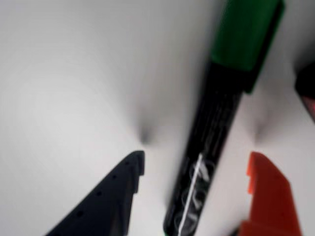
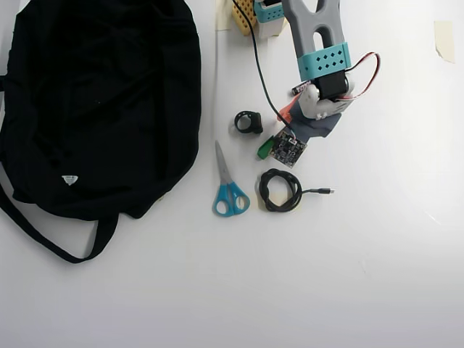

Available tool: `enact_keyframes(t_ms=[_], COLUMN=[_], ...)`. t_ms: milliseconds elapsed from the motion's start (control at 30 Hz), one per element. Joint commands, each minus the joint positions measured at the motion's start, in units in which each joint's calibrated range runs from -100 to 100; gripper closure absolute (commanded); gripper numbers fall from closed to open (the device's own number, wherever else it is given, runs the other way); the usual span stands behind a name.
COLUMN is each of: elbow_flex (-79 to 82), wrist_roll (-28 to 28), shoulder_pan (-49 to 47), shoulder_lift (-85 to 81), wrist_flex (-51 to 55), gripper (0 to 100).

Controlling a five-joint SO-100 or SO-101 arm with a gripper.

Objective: Put the green marker into the black bag

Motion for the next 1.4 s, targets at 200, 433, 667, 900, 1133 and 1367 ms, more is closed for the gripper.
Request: enact_keyframes(t_ms=[200,433,667,900,1133,1367], elbow_flex=[3.94,6.55,9.96,11.22,11.85,15.44], wrist_roll=[-0.24,-0.24,-0.39,-0.45,-0.45,-0.45], shoulder_pan=[1.81,3.08,3.15,3.15,2.93,2.48], shoulder_lift=[-1.46,-1.87,-1.79,-1.79,-0.71,-0.96], wrist_flex=[-3.21,-6.57,-12.43,-13.63,-12.94,-12.77], gripper=[73,73,73,73,73,73])
